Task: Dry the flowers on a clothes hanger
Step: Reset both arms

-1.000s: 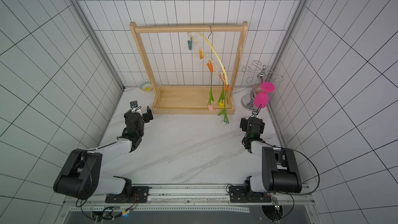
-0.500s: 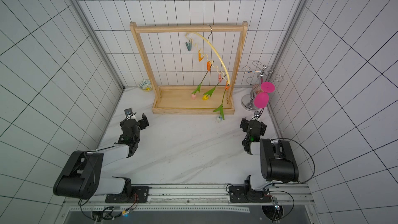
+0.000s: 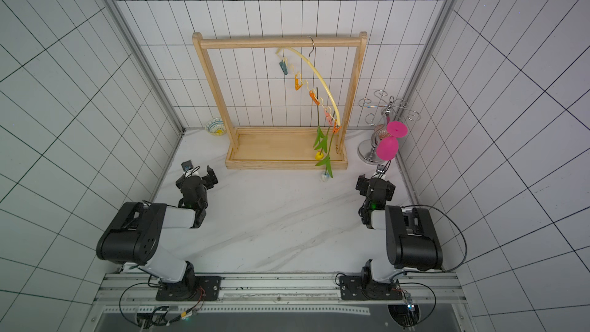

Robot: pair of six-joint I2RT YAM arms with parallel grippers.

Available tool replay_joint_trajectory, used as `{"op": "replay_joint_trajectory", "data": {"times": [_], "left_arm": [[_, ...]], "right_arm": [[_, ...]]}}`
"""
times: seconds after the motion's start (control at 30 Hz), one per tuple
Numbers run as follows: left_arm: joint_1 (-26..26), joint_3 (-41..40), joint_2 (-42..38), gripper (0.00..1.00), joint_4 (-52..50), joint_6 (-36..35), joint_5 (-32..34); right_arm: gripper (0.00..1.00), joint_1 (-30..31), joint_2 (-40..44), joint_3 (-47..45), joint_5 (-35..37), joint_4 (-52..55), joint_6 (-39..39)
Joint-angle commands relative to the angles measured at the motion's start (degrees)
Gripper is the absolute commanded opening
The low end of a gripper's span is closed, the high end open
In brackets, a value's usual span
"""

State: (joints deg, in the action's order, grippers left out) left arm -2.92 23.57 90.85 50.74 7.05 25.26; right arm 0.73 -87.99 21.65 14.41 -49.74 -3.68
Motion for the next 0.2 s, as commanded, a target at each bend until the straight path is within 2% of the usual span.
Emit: {"op": "replay_joint_trajectory", "data": {"times": [0.0,0.17], "left_arm": [[-0.07,-0.14,0.19,0.99,0.81,-0.14,-0.51],[-0.16,0.32,-0.38,0.99,-0.96,0.16,-0.21]], "right_arm": [[0.99,0.54,-0.32,2.01,0.98,0.96,0.1],[0.99,0.5,-0.21,1.64,0.97,0.28,0.06]]}}
